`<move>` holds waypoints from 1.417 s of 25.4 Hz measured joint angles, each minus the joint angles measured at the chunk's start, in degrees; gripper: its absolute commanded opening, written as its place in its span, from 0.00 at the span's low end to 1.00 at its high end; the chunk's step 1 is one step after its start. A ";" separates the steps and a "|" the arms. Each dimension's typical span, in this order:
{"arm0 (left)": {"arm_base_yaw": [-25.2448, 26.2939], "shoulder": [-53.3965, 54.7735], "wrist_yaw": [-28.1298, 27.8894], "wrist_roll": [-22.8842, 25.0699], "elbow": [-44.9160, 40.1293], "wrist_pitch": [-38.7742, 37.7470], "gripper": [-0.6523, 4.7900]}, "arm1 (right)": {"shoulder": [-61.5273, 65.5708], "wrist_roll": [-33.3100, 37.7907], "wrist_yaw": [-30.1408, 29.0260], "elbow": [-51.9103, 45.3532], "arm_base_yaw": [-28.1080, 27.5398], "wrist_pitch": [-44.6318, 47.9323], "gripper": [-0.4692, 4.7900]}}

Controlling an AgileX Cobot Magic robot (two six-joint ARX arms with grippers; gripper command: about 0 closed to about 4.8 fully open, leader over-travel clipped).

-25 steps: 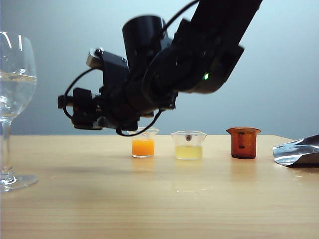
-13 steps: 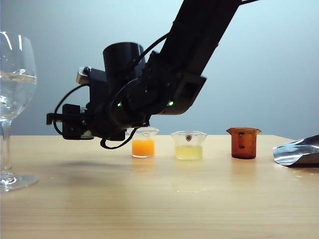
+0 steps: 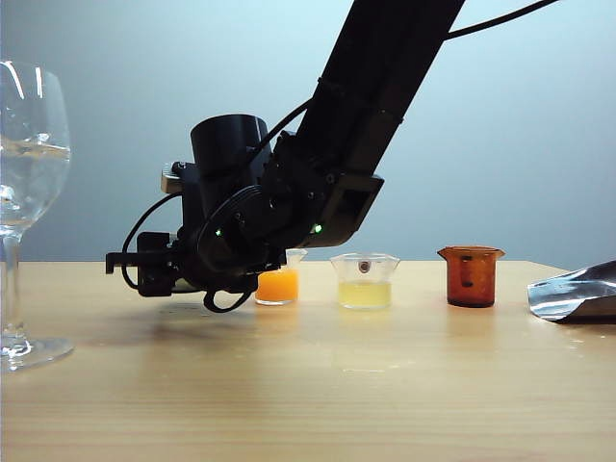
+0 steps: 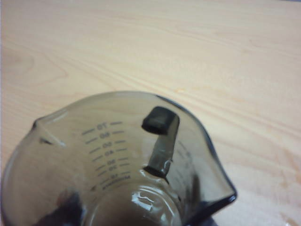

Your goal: Pick up the first measuring cup from the left, pour the coconut rum inside into the goblet, and finally put the measuring cup back in its original place.

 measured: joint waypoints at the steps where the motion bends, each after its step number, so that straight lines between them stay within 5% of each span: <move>1: 0.00 0.00 0.00 0.00 0.00 0.00 0.12 | 0.00 -0.02 -0.07 0.00 0.02 -1.57 0.47; 10: 0.00 -0.02 -0.02 0.00 0.00 -0.02 0.12 | 0.35 -0.02 -1.07 0.00 0.09 -3.10 0.51; 12: 0.00 -0.02 0.00 0.00 0.00 0.00 0.12 | 0.35 -0.02 -1.09 -0.02 0.09 -3.08 0.68; 13: 0.00 -0.02 0.00 0.00 0.00 -0.02 0.12 | 0.35 -0.04 -1.09 -0.02 0.09 -3.08 0.91; 14: 0.00 -0.02 0.00 0.00 0.00 0.00 0.12 | 0.35 0.02 -1.16 -0.02 0.09 -3.08 1.00; 36: 0.02 -0.04 0.00 0.00 0.00 -0.02 0.12 | -1.09 1.97 -5.46 -0.57 0.15 -4.94 1.00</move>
